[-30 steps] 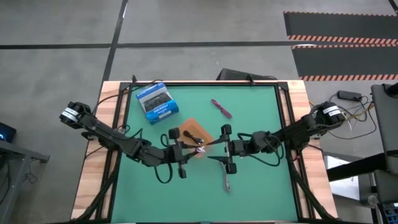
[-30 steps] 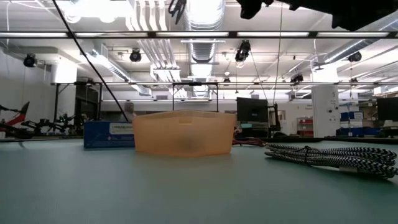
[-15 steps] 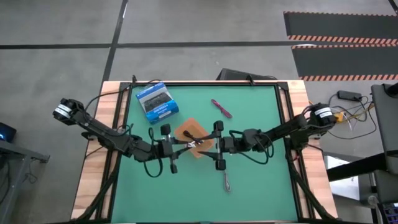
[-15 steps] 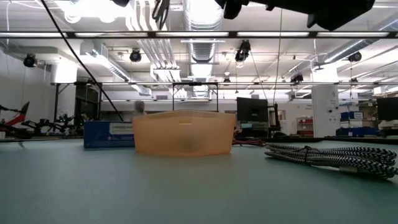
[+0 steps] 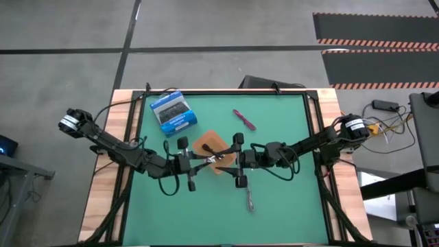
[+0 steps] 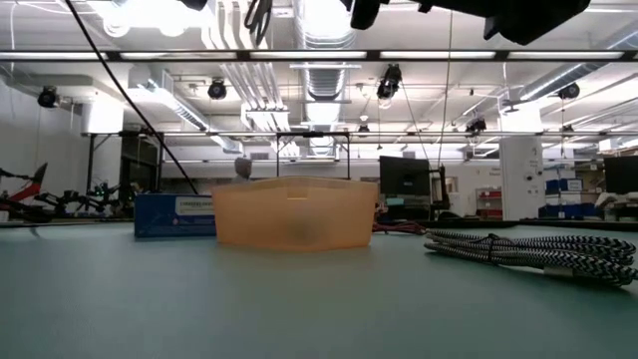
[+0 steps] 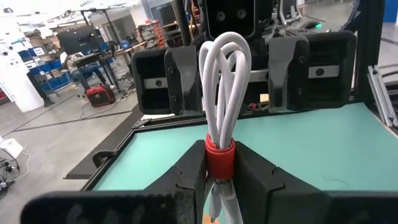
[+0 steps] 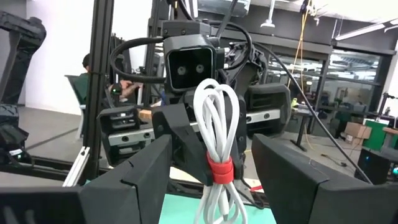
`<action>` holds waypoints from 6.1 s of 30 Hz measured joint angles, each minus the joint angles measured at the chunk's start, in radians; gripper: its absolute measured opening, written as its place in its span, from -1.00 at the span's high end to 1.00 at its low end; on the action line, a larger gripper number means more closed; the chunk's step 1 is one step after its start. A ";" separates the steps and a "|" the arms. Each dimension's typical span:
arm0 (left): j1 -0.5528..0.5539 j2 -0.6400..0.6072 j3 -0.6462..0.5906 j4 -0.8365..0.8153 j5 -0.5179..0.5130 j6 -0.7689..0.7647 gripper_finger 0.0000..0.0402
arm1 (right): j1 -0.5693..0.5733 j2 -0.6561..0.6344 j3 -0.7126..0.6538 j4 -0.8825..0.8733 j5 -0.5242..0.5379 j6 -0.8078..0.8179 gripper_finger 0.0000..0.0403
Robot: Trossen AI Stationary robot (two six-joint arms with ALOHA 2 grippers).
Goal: Pick and place USB-C Cables
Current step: Put the white charger cable into the orange bin, then put the red charger cable into the orange bin
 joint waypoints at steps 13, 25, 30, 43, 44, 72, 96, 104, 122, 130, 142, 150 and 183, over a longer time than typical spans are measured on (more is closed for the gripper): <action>0.000 0.000 -0.002 0.062 0.078 0.000 0.76 | -0.003 0.063 0.113 -0.051 -0.008 0.005 -0.04; 0.001 0.001 -0.010 0.063 0.076 0.000 0.76 | -0.002 0.071 0.144 -0.084 -0.010 0.006 0.68; 0.001 0.001 -0.010 0.064 0.076 -0.002 0.75 | -0.002 0.069 0.144 -0.090 -0.009 -0.010 0.90; 0.000 0.001 -0.013 0.072 0.077 -0.027 0.32 | -0.002 0.056 0.143 -0.119 -0.008 -0.005 0.92; 0.000 0.001 -0.013 0.072 0.074 -0.027 0.27 | -0.003 0.052 0.143 -0.129 -0.008 0.001 0.92; 0.000 -0.164 -0.065 -0.322 0.018 -0.240 0.01 | -0.041 0.010 0.616 -1.263 0.100 0.259 0.92; 0.000 -0.165 -0.065 -0.340 -0.383 -0.229 0.01 | -0.348 0.191 0.680 -1.595 -0.164 0.890 0.92; 0.000 -0.165 -0.065 -0.340 -0.383 -0.228 0.01 | -0.358 0.300 0.705 -1.602 -0.205 0.908 0.92; -0.001 -0.165 -0.065 -0.339 -0.382 -0.228 0.01 | -0.358 0.466 0.864 -1.729 -0.244 0.827 0.92; -0.001 -0.165 -0.069 -0.339 -0.382 -0.229 0.01 | -0.357 0.468 0.863 -1.729 -0.243 0.821 0.92; 0.000 -0.165 -0.069 -0.339 -0.381 -0.229 0.01 | -0.358 0.468 0.863 -1.729 -0.242 0.821 0.92; 0.000 -0.165 -0.070 -0.339 -0.381 -0.229 0.01 | -0.357 0.468 0.863 -1.729 -0.242 0.821 0.92; -0.001 -0.165 -0.070 -0.339 -0.381 -0.230 0.01 | -0.358 0.468 0.862 -1.727 -0.240 0.820 0.47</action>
